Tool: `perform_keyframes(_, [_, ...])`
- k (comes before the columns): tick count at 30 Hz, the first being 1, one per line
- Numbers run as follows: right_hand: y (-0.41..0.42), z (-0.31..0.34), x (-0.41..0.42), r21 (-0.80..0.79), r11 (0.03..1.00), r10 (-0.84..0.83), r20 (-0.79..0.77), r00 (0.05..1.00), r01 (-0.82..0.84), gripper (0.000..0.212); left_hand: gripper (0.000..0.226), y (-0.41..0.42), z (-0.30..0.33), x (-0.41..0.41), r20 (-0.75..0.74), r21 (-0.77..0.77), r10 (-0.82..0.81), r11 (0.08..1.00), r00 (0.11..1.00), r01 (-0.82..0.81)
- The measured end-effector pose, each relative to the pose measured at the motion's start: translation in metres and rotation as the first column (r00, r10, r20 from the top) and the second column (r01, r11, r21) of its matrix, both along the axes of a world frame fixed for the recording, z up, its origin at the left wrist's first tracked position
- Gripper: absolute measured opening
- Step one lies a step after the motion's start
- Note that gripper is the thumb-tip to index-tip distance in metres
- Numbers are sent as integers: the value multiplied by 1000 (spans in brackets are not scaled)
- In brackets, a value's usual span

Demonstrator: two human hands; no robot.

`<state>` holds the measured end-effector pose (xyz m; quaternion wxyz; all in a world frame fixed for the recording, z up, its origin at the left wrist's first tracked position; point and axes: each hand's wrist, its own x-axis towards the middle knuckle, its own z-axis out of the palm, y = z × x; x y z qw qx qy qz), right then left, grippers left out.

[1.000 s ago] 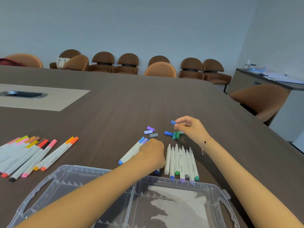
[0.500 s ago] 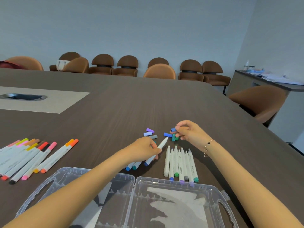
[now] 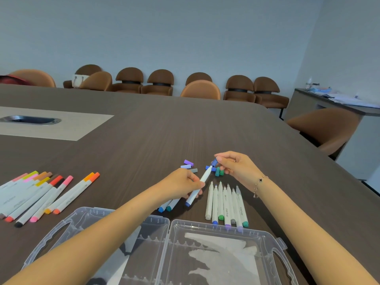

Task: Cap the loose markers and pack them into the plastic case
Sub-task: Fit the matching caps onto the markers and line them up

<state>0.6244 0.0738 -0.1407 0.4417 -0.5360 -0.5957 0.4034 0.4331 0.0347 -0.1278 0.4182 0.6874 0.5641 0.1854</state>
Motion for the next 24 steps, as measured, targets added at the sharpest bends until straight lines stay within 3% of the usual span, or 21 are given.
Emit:
perform_keyframes(3, [0,-1,-1,-6,1000,-8,-47,999,8,14,24,0,1,0,3,-6,0,1000,1000,0])
perform_keyframes(8, [-4,-1,-6,-4,997,81,17,997,-81,16,26,-1,1,0,16,-13,3,1000,1000,-3])
perform_keyframes(15, [-5,-4,-15,56,995,85,-122,989,-79,12,25,-5,0,4,206,-137,143,984,968,-117])
perform_keyframes(22, [-8,-10,-21,7,990,138,-62,989,-138,15,14,-10,-11,5,342,-309,194,947,919,-85])
perform_keyframes(24, [-6,-8,-21,12,984,175,5,985,-175,18,19,-11,-8,11,277,-275,126,960,953,-46])
